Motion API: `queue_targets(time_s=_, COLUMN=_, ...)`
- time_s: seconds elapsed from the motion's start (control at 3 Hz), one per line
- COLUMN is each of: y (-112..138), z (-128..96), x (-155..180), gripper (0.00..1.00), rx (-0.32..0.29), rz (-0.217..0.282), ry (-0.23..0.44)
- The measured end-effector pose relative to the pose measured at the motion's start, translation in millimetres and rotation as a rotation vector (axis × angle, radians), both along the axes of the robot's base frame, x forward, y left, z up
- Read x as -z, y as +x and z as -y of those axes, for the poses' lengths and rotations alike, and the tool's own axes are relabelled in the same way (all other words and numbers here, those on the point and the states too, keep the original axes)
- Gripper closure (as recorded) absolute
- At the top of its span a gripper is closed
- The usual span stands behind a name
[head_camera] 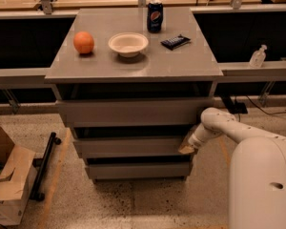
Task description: Close middle drawer
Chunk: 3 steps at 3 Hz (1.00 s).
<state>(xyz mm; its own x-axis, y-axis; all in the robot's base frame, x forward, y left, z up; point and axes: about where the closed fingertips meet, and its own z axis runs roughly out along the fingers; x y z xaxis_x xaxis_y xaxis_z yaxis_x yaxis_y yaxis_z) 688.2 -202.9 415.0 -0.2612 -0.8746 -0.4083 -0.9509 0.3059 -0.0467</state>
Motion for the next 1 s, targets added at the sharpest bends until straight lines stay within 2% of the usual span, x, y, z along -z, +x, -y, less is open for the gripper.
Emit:
queue_targets(time_s=0.33, y=-0.1, z=0.0, x=0.0, gripper=1.0, rx=0.0, rz=0.0, ry=0.0)
queue_targets(time_s=0.67, y=-31.8, z=-0.7, x=7.3, gripper=1.0, rx=-0.016, rz=-0.114, ry=-0.013)
queue_targets(time_s=1.0, y=-95.2, z=0.1, x=6.9, gripper=1.0, rx=-0.035, rz=-0.327, ry=-0.003)
